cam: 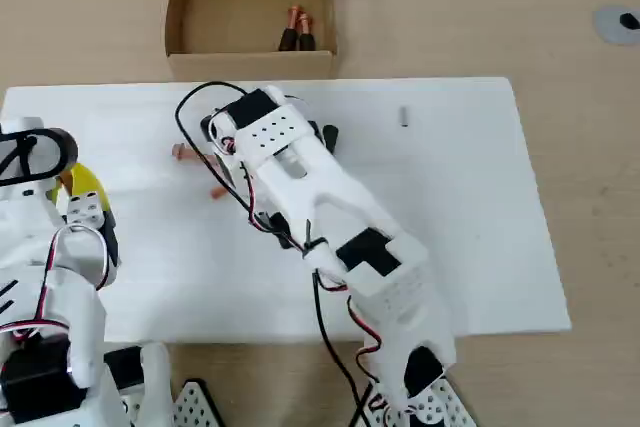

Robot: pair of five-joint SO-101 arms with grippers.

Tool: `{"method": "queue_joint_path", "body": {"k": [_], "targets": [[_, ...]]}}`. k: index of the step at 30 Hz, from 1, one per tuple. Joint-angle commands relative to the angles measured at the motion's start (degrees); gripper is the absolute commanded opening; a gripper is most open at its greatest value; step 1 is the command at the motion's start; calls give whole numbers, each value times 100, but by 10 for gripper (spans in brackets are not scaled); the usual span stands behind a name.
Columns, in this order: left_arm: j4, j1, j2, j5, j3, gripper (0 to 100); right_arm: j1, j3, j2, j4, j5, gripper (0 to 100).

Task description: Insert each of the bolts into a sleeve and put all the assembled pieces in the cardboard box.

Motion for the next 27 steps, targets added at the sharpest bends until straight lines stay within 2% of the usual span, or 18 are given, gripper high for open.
{"method": "queue_joint_path", "body": {"k": [1, 6, 14, 21, 27], "targets": [[0, 26, -57, -44, -70, 2, -66, 13, -101, 88, 62, 77], [0, 26, -57, -44, -70, 2, -66, 13, -101, 88, 70, 175], [-18, 26, -57, -44, -70, 2, -145, 127, -110, 97, 70, 178], [-18, 26, -57, -53, -70, 2, -646, 936, -101, 62, 18, 178], [-26, 26, -57, -53, -70, 2, -233, 980, -92, -193, 18, 178]]}}
